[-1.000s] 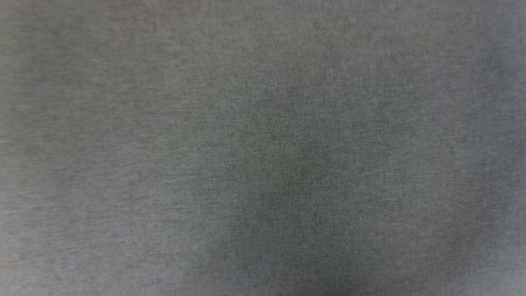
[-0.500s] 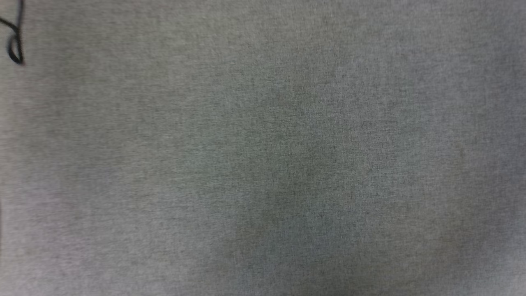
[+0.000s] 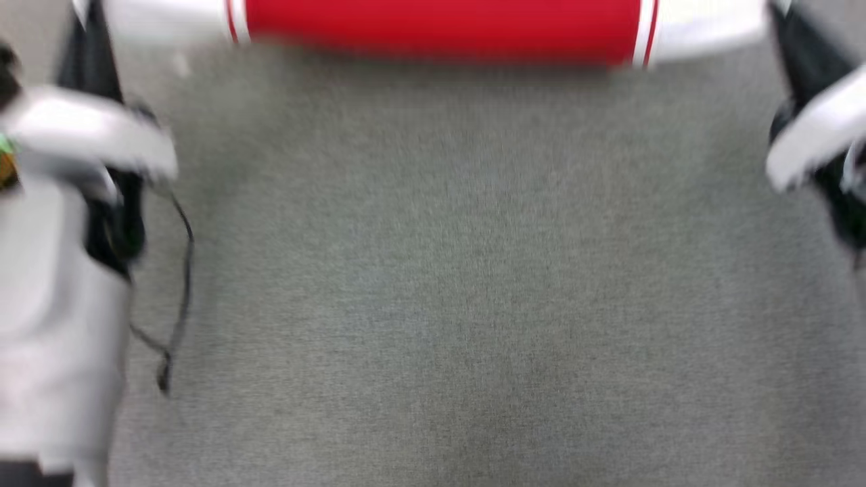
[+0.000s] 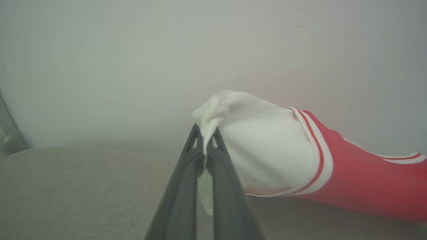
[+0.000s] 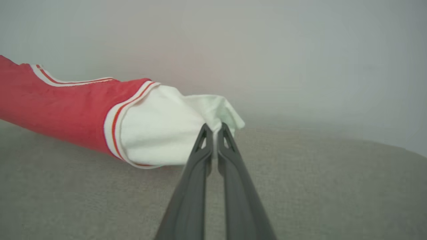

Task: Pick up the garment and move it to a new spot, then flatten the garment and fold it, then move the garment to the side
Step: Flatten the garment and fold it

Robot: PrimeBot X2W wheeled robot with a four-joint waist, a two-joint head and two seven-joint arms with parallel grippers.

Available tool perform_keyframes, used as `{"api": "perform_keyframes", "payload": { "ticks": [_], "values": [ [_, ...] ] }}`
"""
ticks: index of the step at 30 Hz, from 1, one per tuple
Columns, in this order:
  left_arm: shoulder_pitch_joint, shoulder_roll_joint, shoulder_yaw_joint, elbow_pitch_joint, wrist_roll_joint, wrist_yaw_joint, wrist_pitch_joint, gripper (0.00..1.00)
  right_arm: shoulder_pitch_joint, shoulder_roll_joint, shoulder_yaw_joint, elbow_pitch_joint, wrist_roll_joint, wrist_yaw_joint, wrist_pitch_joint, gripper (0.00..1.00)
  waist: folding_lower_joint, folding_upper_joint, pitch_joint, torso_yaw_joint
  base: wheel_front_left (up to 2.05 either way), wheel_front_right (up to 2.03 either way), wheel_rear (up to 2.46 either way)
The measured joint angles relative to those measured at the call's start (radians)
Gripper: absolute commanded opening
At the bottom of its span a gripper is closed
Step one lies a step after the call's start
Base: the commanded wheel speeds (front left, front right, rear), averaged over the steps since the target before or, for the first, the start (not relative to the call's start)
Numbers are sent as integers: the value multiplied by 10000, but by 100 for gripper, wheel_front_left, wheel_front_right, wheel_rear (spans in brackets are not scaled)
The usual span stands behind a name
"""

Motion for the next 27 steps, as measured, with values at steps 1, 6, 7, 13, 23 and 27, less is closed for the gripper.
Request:
{"api": "perform_keyframes", "payload": {
  "ticks": [1, 6, 7, 13, 23, 27],
  "values": [
    [531, -61, 23, -251, 58, 33, 0, 0, 488, -29, -44, -123, 100, 0, -19, 0, 0, 0, -236, 25, 0, 0, 0],
    [3149, -107, -88, -1252, 326, 173, 0, 0, 2933, -71, -349, -934, 401, -2, 81, 0, -1, 0, -1408, 140, 0, 0, 0],
    [3668, -104, -159, -1415, 366, 245, 2, 0, 3416, -35, -443, -1116, 422, 0, 142, 0, -2, 0, -1629, 155, 0, 0, 0],
    [6485, -138, -25, -2610, -12, 784, 117, 0, 6217, 362, -1162, -2132, 345, 0, 598, 0, -3, 0, -2679, 145, 0, 0, 0],
    [10377, -15, -221, -4777, 21, 2082, 972, 0, 10381, 1432, -2698, -4069, -244, 0, 2102, 0, -3, 0, -3851, 81, 0, 0, 0],
    [11354, -123, -236, -5524, -38, 2518, 1164, 0, 11624, 1990, -3298, -4753, -625, -2, 2855, 0, -4, 0, -4118, 185, 0, 0, 0]
  ]
}}
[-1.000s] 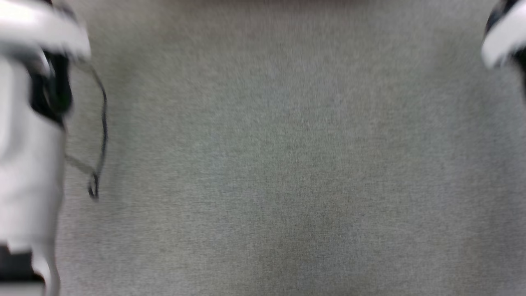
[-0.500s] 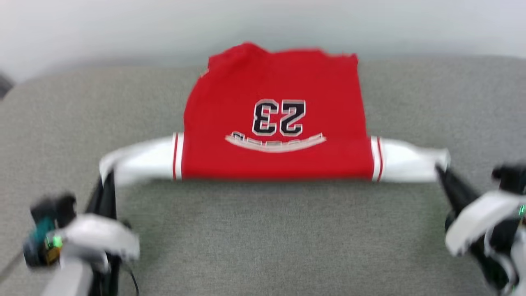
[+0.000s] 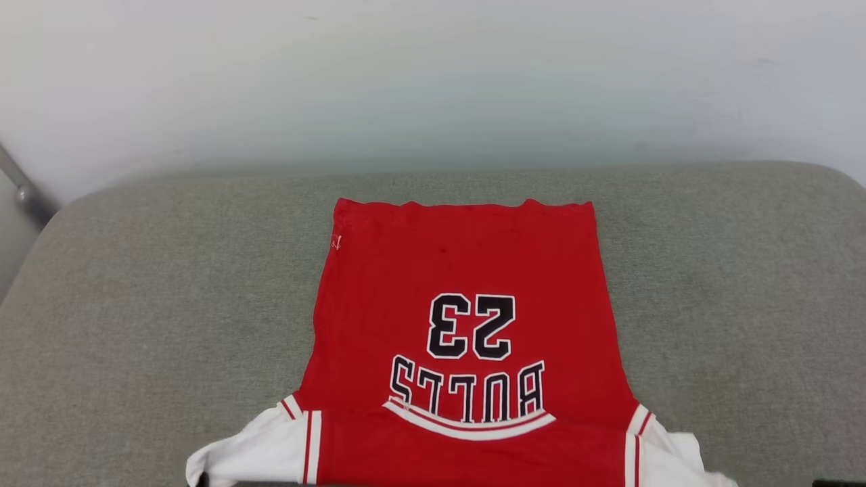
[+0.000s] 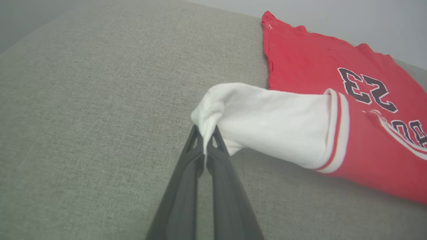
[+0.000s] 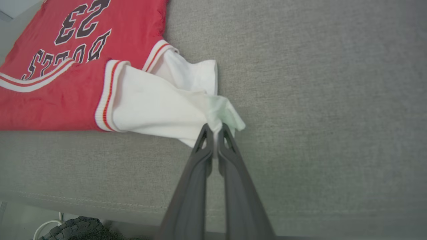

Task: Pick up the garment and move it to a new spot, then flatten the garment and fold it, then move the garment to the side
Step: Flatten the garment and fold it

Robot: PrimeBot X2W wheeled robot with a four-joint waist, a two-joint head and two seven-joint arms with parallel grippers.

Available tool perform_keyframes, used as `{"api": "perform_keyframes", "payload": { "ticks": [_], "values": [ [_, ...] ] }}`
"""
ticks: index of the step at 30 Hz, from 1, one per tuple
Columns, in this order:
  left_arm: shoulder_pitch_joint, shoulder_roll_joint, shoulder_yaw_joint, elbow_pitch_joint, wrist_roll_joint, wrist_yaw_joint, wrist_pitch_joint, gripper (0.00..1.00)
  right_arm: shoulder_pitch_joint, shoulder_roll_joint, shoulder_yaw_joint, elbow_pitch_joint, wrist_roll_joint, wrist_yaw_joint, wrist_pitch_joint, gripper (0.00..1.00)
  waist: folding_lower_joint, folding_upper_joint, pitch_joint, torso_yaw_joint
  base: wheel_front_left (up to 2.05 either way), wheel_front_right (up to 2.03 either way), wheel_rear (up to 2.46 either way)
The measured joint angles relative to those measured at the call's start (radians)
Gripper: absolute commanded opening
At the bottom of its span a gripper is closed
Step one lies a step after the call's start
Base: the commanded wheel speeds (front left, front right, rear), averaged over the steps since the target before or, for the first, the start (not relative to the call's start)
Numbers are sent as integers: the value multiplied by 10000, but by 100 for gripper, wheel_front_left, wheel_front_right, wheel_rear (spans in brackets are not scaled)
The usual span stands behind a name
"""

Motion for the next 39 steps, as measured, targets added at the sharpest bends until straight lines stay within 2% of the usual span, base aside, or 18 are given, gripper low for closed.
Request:
{"api": "perform_keyframes", "payload": {
  "ticks": [1, 2, 3, 8, 13, 16, 21, 25, 29, 35, 39],
  "values": [
    [169, -46, -15, -157, -36, 69, 10, 0, 224, 107, -88, -130, -173, 2, 178, 27, 1, 1, -20, 35, 0, 0, 0],
    [303, -90, -27, -318, -42, 155, 21, 0, 391, 209, -196, -259, -267, 0, 334, 42, 1, 1, -26, 65, 0, 0, 0],
    [373, -111, -59, -451, -42, 211, 75, 0, 485, 316, -295, -410, -288, 0, 500, 98, 1, 1, -19, 90, 0, 0, 0],
    [398, -184, -75, -957, -44, 324, 71, 0, 157, 401, -635, -1262, -408, 0, 1009, 100, 2, 1, 244, 163, 0, 0, 0],
    [-98, -263, -157, -1016, -23, 249, -42, 0, -1999, 295, -1223, -1392, -385, 0, 1139, 100, 4, 1, 808, 254, 0, 0, 0],
    [-535, -374, -242, -1003, 75, 140, -211, 0, -3701, 144, -1595, -598, -320, 0, 1283, 100, 5, 1, 1247, 374, 0, 0, 0],
    [-1284, -623, -581, -1041, 259, -136, -462, 0, -6572, -221, -2163, 1632, -395, 0, 2205, 100, 6, 1, 1993, 796, 0, 0, 0],
    [-1957, -755, -832, -1170, 428, -401, -633, 0, -8713, -487, -2405, 3202, -752, 0, 3576, 100, 6, 1, 2680, 1247, 0, 0, 0],
    [-2635, -1024, -1074, -1208, 545, -700, -817, 0, -10637, -650, -2606, 4217, -1233, 0, 4892, 100, 7, 0, 3456, 1724, 0, 0, 0],
    [-3279, -1348, -1271, -1183, 702, -1041, -989, 0, -12483, -594, -2734, 5070, -2167, 0, 6437, 100, 7, 1, 4536, 2446, 0, 0, 0],
    [-3516, -1486, -1340, -1106, 803, -1202, -1064, 0, -12890, -408, -2876, 5440, -2700, -2, 6970, 100, 7, 1, 5038, 2876, 0, 0, 0]
  ]
}}
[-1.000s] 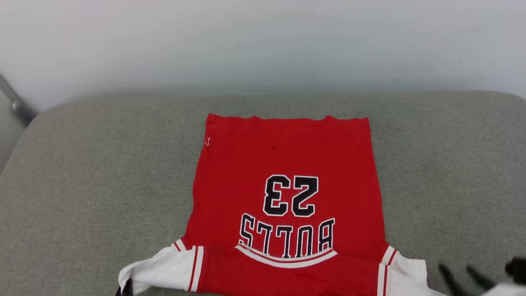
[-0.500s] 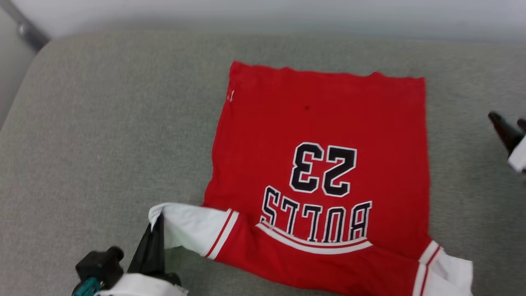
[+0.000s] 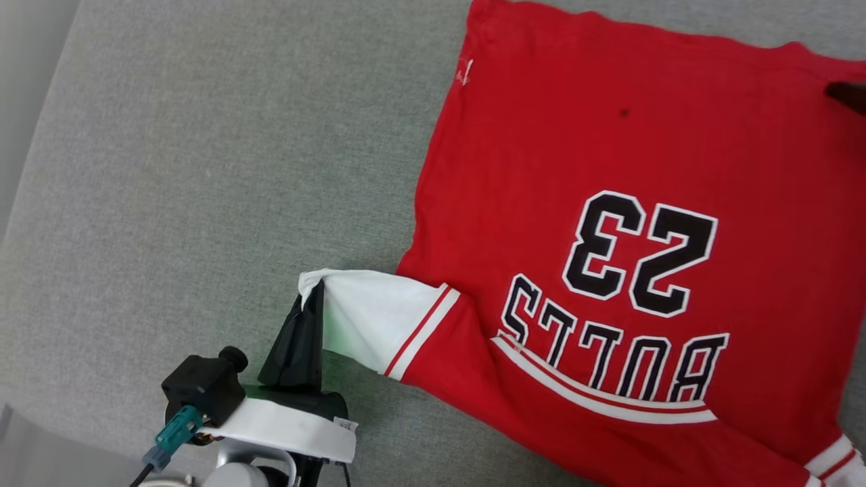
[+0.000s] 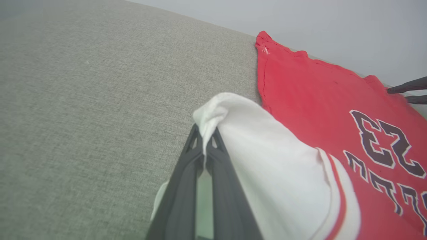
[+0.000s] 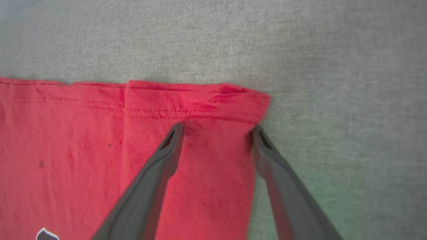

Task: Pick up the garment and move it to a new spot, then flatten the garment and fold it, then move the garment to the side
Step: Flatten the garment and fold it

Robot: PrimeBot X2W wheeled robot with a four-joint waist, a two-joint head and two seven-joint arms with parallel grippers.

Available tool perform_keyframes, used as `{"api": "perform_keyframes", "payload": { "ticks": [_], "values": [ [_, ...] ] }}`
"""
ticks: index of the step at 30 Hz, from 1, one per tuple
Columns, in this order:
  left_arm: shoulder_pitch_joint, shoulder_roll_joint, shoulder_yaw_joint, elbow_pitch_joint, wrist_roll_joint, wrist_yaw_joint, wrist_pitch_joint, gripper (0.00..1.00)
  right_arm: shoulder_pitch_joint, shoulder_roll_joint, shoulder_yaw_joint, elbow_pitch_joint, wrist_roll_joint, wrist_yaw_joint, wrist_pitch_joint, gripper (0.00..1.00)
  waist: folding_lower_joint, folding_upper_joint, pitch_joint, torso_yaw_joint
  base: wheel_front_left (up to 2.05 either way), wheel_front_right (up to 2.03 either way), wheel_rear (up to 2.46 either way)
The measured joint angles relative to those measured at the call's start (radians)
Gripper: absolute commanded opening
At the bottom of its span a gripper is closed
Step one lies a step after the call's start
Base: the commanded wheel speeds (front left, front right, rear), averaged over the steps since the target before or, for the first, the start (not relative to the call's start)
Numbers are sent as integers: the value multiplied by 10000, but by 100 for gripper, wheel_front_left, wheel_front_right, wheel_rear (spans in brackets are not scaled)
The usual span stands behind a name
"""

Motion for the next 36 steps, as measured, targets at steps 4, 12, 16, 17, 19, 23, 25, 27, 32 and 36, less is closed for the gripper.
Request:
{"api": "perform_keyframes", "payload": {
  "ticks": [4, 12, 16, 17, 19, 23, 25, 27, 32, 36],
  "values": [
    [-124, -109, 36, 138, 50, -104, -59, 0, -209, 54, -224, 132, -274, 2, 497, 100, -1, 0, 272, 250, 0, 0, 0],
    [-305, -226, 171, 512, 128, -288, -96, 0, -222, 140, -336, 59, -614, 2, 993, 0, -1, 0, 206, 255, 0, 0, 0],
    [-292, -255, 232, 767, 136, -374, -98, 0, 19, -46, 311, -188, -585, 2, 662, 0, -1, 0, -49, 213, 0, 0, 0],
    [-279, -259, 257, 817, 134, -395, -98, 0, 102, -155, 541, -286, -527, 2, 568, 0, 0, 0, -151, 196, 0, 0, 0],
    [-226, -255, 299, 907, 134, -431, -98, 0, 200, -389, 930, -520, -357, 2, 318, 0, -1, 0, -404, 152, 0, 0, 0],
    [81, -190, 451, 1070, 132, -453, -100, 0, 566, -951, 1693, -1277, 245, 2, -10, 0, -1, 0, -1047, -4, 0, 0, 0],
    [277, -121, 514, 1101, 130, -420, -100, 0, 987, -1304, 2027, -1712, 548, 2, -38, 0, -1, 0, -1405, -133, 0, 0, 0],
    [511, -48, 562, 1114, 123, -360, -98, 0, 1522, -1676, 2217, -2115, 872, 2, 15, 0, -2, 0, -1781, -305, 0, 0, 0],
    [939, 217, 663, 1080, 82, -178, 65, 0, 3099, -2642, 2309, -2947, 1743, 2, 94, 0, -3, -1, -2653, -935, 0, 0, 0],
    [1225, 476, 826, 986, 67, -10, 278, 0, 5024, -2878, 2031, -3628, 2194, 2, 127, 0, -4, 0, -3230, -1596, 0, 0, 0]
  ]
}}
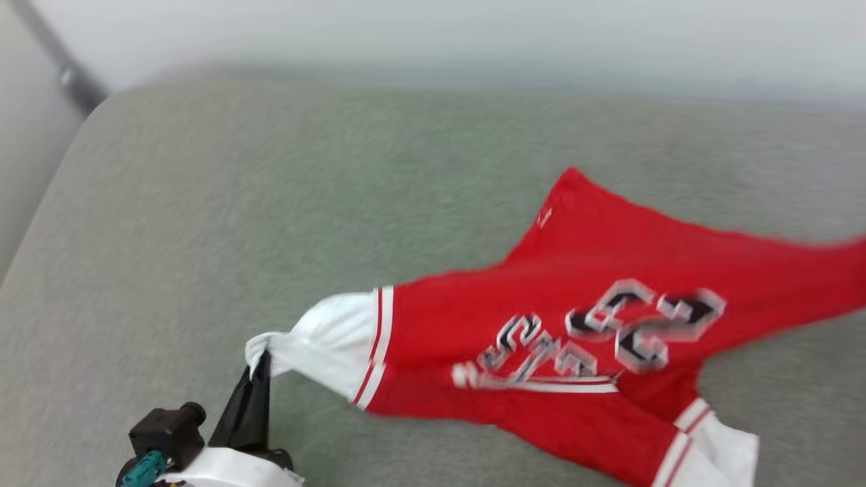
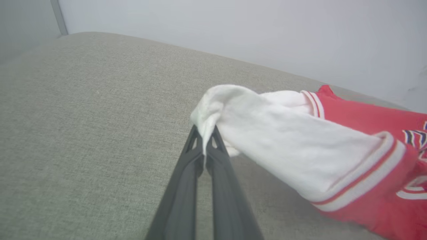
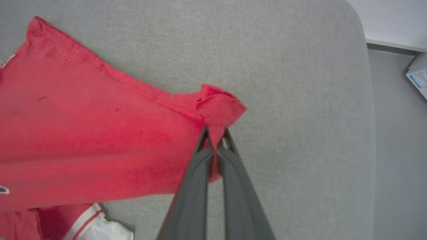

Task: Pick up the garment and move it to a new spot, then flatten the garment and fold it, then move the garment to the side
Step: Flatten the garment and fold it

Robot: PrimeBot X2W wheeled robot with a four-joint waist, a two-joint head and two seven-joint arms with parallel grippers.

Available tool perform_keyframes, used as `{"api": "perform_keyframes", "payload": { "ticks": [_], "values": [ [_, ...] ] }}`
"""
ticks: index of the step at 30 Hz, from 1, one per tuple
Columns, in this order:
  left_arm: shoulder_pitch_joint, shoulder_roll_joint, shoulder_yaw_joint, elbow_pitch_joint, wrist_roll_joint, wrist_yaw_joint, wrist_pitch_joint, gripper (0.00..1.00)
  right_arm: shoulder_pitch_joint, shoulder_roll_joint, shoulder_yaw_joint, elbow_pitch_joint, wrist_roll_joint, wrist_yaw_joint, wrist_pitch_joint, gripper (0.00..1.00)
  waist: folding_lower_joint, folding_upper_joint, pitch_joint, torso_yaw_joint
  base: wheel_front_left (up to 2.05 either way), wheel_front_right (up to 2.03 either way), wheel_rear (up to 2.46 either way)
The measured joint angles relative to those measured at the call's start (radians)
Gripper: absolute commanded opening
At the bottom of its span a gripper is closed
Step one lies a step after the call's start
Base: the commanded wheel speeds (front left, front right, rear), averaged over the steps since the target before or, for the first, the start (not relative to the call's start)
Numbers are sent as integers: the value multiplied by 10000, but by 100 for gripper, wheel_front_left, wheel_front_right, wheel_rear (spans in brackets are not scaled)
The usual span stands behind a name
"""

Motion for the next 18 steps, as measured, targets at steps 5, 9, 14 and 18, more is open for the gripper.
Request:
{"api": "perform_keyframes", "payload": {
  "ticks": [5, 9, 14, 18],
  "values": [
    [335, 230, 127, -107, -54, 174, 219, 0, 2822, 353, -614, -686, 387, 0, -73, 0, -1, 0, -613, -840, 0, 0, 0],
    [552, 353, 268, -123, -117, 274, 320, 0, 4793, 1220, -853, -909, 485, 0, -311, 0, 0, 0, -981, -1421, 0, 0, 0],
    [740, 474, 343, -176, -199, 362, 428, 0, 6421, 2263, -945, -729, 510, 0, -755, 72, -2, 0, -1385, -1821, 0, 0, 0],
    [755, 546, 336, -330, -198, 441, 523, 0, 6611, 2581, -890, -941, 604, 0, -1747, 100, -2, 0, -1486, -1942, 0, 0, 0]
  ]
}}
